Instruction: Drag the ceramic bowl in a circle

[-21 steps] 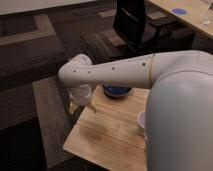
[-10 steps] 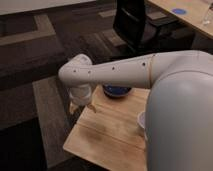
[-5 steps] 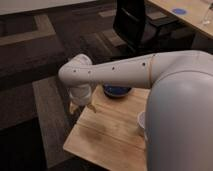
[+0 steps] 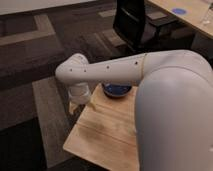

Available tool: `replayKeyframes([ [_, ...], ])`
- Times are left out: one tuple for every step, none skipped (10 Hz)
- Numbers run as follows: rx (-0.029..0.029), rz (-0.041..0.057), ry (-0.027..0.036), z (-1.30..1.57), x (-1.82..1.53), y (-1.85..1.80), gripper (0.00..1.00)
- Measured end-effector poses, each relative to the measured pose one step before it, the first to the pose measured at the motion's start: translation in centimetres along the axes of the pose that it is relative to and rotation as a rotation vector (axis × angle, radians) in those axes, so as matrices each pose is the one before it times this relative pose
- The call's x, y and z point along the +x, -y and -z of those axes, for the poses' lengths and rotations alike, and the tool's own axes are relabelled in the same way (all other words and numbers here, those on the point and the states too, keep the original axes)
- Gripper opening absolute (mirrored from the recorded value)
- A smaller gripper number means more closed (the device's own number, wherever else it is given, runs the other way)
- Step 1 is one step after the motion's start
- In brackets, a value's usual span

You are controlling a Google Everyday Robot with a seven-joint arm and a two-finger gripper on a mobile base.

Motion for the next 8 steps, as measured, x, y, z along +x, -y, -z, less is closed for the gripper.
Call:
replayKeyframes([
  [-0.001,0.00671,-0.00678,0.124,-1.129,1.142,0.65],
  [-0.00385,0.00574,-0.00389,0.18,-1.003,1.02,0.65],
  [-0.01335,0.01404,-0.00011,0.334,-1.499,1.525,0.65],
  [-0.00193,0.00601,-0.00219,0.181,-1.231,1.802,0.65],
  [0.00533,0.00313,0.00488,0.334,-1.717,2.308,0.65],
  [0.00969,-0.00412,0.00857,0.434,-1.521,2.524,0.65],
  [0.00226,0.00057,0.00345,0.144,-0.405,0.56,0.65],
  [0.00008,0.00223,-0.00065,-0.028,-0.007,-0.14,0.65],
])
